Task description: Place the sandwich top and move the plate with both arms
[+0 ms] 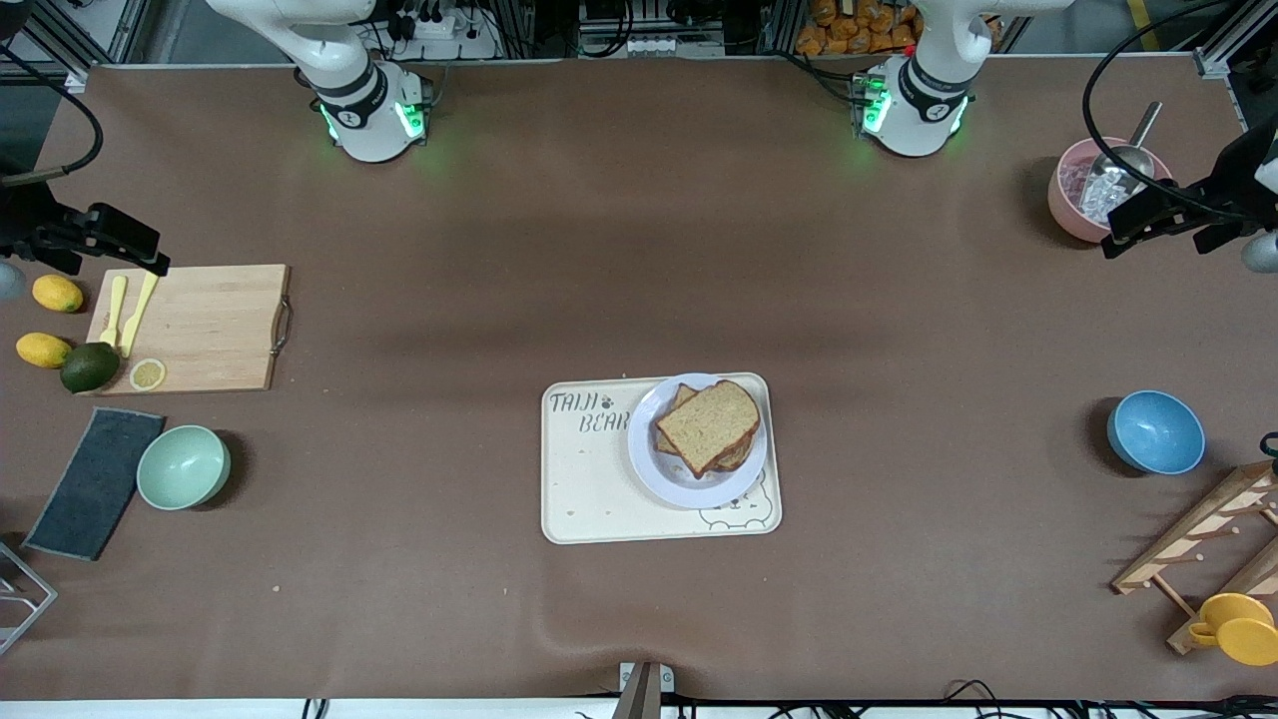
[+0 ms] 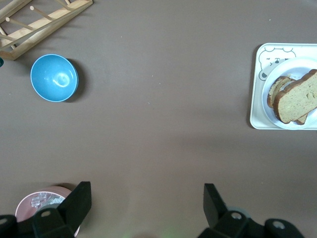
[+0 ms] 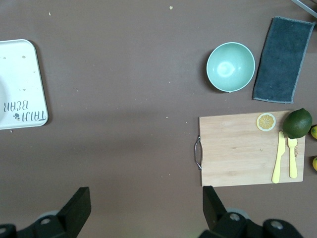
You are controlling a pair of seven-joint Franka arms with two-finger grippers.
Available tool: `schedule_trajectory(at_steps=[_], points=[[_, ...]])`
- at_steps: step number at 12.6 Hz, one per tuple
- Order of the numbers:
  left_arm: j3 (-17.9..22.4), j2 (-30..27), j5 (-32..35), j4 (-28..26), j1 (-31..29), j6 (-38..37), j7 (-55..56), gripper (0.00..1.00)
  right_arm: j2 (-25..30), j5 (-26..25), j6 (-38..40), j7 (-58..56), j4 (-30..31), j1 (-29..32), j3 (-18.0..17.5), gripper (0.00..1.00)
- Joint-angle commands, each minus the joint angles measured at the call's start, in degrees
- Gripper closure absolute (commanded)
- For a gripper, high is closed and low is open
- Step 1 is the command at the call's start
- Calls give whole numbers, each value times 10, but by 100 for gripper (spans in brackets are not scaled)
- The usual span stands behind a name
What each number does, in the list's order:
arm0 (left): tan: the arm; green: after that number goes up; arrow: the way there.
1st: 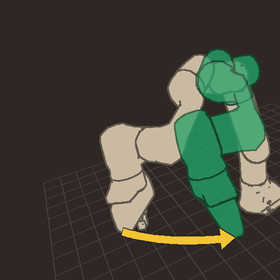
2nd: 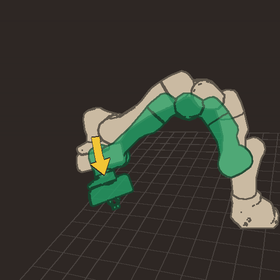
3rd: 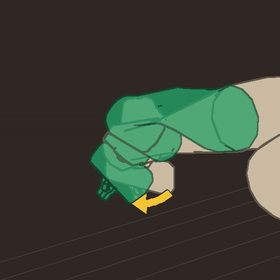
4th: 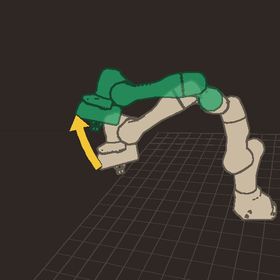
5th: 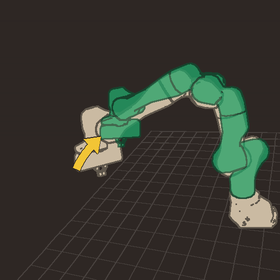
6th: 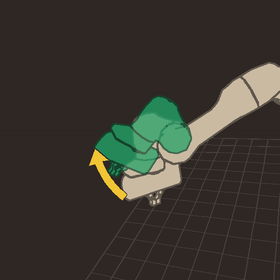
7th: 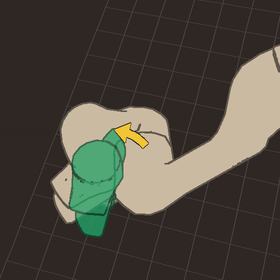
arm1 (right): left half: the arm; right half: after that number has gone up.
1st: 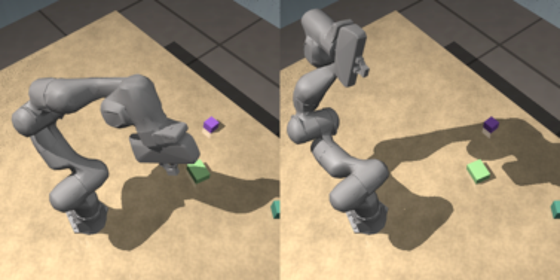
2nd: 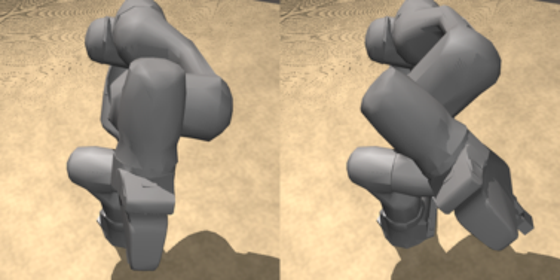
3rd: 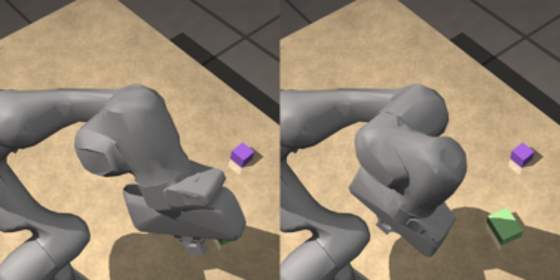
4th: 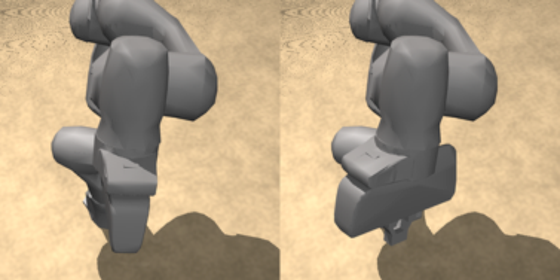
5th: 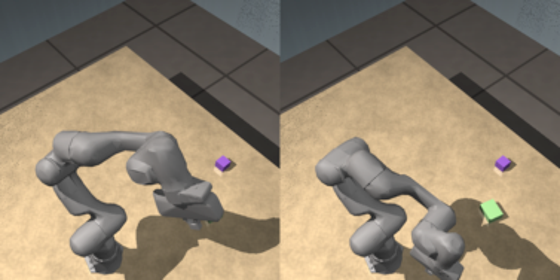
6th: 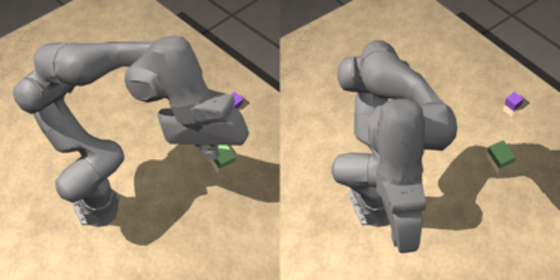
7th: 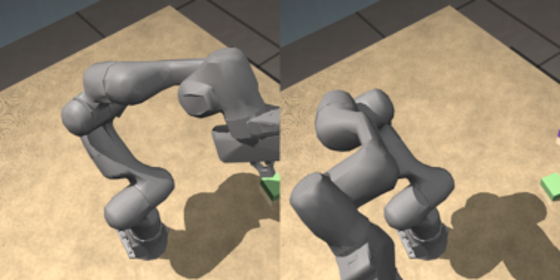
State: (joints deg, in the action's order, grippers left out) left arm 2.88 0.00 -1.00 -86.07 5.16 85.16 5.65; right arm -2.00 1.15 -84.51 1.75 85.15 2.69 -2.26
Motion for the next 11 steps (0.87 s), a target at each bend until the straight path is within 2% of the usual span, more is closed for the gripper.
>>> schedule_trajectory(at_steps=[1, 11], points=[[3, -16, -3, -10, 8, -14, 6, 0, 4, -7, -3, 10, 5, -3, 0, 0], [-6, -2, 36, 15, 6, -36, 8, 0, 4, -8, -4, 10, 5, -3, -1, 0]])
